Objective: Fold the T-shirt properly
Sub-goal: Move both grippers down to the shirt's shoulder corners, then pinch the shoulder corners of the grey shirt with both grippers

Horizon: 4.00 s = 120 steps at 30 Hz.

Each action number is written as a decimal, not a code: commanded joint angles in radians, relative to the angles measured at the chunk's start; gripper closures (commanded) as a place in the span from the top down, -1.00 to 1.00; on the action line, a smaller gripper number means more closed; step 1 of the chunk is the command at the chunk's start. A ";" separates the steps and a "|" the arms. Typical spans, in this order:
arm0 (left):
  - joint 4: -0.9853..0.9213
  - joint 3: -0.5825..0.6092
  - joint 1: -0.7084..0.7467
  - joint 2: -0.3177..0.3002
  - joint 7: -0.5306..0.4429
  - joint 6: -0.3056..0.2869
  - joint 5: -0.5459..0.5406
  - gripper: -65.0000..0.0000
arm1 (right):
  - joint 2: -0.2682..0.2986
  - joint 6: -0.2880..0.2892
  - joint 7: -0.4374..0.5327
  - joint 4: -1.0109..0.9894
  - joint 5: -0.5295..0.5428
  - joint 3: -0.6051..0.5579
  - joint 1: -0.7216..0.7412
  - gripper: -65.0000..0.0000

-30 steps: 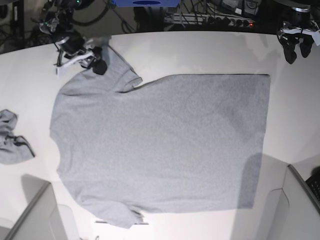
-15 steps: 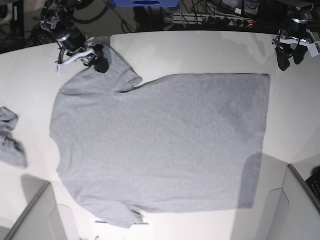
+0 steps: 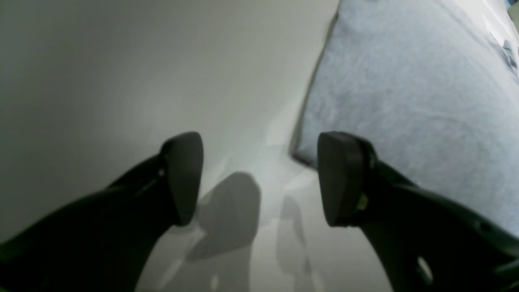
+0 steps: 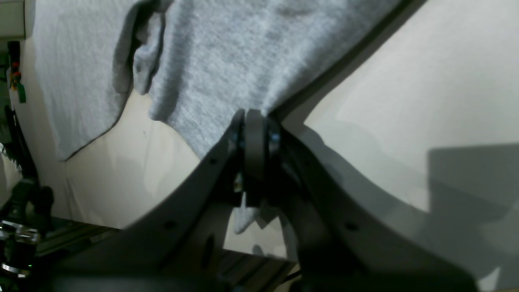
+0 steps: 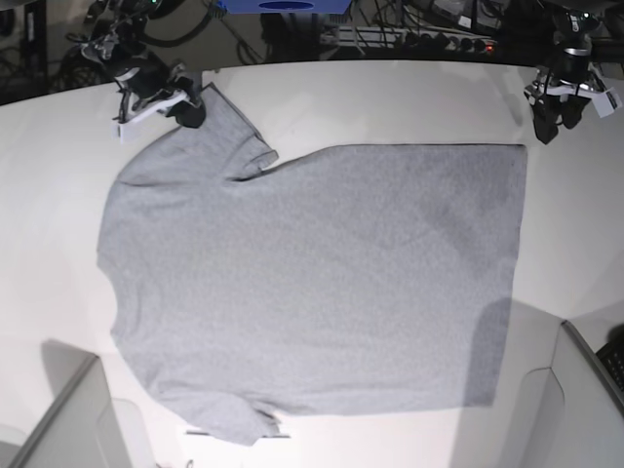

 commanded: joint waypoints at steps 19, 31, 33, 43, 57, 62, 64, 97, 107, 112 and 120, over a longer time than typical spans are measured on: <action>-0.107 0.059 -0.148 -0.020 0.126 0.030 -0.011 0.29 | 0.000 -0.033 -0.104 -0.007 -0.077 -0.001 -0.002 -1.00; -0.107 0.114 -0.182 -0.012 0.126 0.094 -0.019 0.29 | 0.000 -0.033 -0.101 -0.007 -0.077 -0.001 -0.002 -1.00; -0.107 0.114 -0.182 -0.012 0.127 0.094 -0.019 0.28 | 0.000 -0.033 -0.101 -0.007 -0.077 -0.001 -0.002 -1.00; -0.107 0.162 -0.183 -0.014 0.193 0.093 -0.019 -0.26 | -0.002 -0.033 -0.063 -0.004 -0.077 0.006 -0.002 -1.00; -0.094 0.162 -0.168 -0.023 0.198 0.088 -0.014 -1.00 | 0.000 -0.033 -0.046 0.004 -0.077 0.006 -0.019 -1.00; -0.059 0.160 -0.122 -0.030 0.198 0.088 -0.013 -1.00 | -0.002 -0.033 -0.046 0.079 -0.077 0.006 -0.057 -1.00; -0.024 0.167 -0.091 -0.030 0.197 0.088 -0.013 -1.00 | -0.002 -0.033 -0.046 0.114 -0.077 0.006 -0.077 -1.00; 0.225 0.160 0.121 -0.023 0.190 0.091 -0.010 -1.00 | 0.001 -0.031 -0.052 0.338 -0.077 0.002 -0.175 -1.00; 0.263 0.160 0.104 -0.024 0.190 0.093 -0.010 -1.00 | 0.001 -0.031 -0.052 0.343 -0.077 -0.003 -0.138 -1.00; 0.262 0.160 0.084 -0.024 0.190 0.100 -0.010 -1.00 | 0.015 -0.031 -0.052 0.346 -0.077 -0.003 -0.097 -1.00; 0.271 0.168 0.048 -0.029 0.193 0.160 -0.010 -1.00 | 0.027 -0.031 -0.054 0.366 -0.077 -0.004 -0.048 -1.00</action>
